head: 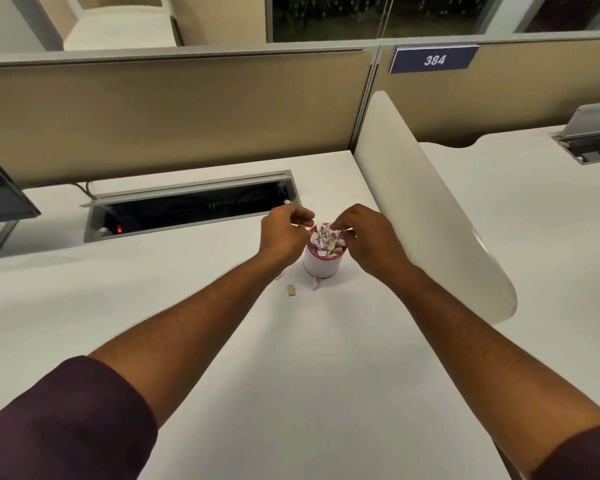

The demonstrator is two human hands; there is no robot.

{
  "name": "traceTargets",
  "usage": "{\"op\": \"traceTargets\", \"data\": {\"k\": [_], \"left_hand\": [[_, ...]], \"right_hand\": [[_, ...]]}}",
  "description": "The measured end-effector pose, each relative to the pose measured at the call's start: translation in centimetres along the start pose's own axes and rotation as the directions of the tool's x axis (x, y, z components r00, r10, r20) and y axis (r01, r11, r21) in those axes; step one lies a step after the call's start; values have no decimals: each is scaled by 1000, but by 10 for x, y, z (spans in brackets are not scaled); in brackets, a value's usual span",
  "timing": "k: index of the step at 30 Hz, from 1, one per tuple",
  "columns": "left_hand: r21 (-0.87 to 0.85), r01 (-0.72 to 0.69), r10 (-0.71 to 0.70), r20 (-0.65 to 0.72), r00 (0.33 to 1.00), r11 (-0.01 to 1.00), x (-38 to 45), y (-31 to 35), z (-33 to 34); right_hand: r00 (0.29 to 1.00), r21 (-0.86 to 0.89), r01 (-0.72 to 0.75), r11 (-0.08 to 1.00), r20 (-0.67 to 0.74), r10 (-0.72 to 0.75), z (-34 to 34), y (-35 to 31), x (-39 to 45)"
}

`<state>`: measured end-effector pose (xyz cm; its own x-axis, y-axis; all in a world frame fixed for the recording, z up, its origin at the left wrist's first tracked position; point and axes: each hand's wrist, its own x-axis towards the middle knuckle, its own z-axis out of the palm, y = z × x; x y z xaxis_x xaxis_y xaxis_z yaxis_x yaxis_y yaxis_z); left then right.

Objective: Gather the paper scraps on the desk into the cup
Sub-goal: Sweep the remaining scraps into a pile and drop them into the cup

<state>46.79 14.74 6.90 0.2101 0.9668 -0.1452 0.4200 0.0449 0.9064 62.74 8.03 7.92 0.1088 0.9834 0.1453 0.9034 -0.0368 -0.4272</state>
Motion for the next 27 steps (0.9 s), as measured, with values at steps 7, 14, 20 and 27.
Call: {"op": "traceTargets", "data": {"k": [7,14,20,27], "left_hand": [[200,6,-33,132,991,980,-2,-23,-2],[178,-120,43,389,920,977,-7,-41,16],[122,-146,104,301,948,982,-3,-48,26],[87,-146,123,224,967,986,-3,-47,14]], "right_hand": [[966,-190,115,975,249,-65,27,-1,-5],[960,-357,258,898,201,-196,45,1,-24],[938,-348,289,892,290,-191,49,5,-22],[970,271,27,962,-240,40,47,2,-28]]}}
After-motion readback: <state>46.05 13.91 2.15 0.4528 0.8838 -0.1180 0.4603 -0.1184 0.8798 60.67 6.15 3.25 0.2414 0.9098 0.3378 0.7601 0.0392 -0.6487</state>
